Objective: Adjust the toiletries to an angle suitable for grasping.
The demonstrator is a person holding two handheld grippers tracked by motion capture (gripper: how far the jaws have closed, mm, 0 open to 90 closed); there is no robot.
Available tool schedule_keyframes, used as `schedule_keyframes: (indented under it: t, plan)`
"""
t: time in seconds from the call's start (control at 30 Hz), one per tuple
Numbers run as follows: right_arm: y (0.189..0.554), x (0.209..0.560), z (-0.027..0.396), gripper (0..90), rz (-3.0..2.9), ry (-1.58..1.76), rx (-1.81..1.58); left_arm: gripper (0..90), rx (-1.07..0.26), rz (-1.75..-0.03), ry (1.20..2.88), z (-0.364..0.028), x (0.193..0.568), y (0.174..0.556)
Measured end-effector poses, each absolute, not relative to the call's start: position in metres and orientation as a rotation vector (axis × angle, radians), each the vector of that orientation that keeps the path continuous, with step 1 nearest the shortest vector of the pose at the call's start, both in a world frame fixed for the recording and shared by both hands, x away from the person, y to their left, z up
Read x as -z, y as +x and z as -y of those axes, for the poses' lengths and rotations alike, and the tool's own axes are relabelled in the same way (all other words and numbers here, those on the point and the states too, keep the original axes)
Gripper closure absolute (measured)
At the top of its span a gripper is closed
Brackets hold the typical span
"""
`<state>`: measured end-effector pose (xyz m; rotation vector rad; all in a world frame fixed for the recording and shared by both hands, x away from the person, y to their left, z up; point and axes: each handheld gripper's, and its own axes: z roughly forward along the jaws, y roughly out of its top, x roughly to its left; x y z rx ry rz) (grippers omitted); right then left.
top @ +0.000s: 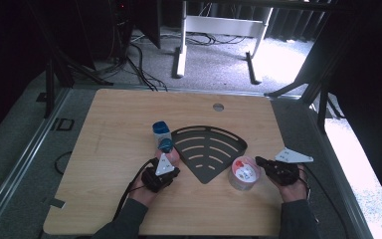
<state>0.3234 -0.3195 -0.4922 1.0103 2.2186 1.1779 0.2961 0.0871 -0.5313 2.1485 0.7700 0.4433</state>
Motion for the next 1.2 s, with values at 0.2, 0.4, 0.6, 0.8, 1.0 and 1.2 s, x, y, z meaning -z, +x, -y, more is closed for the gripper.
schedule_keyframes:
  t: [0.2,0.4,0.6,0.8,1.0,1.2]
  plan:
    - [0.341,0.5,0.315,88.3,-2.242,1.041,-1.174,86.0,-0.426,-0.771,2.14,-0.088,0.532,0.293]
    - [0.348,0.501,0.317,85.1,-2.265,1.064,-1.22,85.6,-0.419,-0.772,2.146,-0.086,0.535,0.293]
    - [0.352,0.504,0.323,88.4,-2.276,1.132,-1.307,84.9,-0.412,-0.766,2.15,-0.086,0.536,0.293]
    - [0.347,0.505,0.322,88.7,-2.277,1.145,-1.336,84.7,-0.409,-0.759,2.145,-0.085,0.534,0.291]
    - [0.33,0.507,0.311,88.7,-2.251,1.159,-1.362,83.7,-0.406,-0.744,2.145,-0.082,0.533,0.287]
    - [0.317,0.508,0.296,88.8,-2.242,1.142,-1.346,83.1,-0.404,-0.735,2.148,-0.079,0.532,0.285]
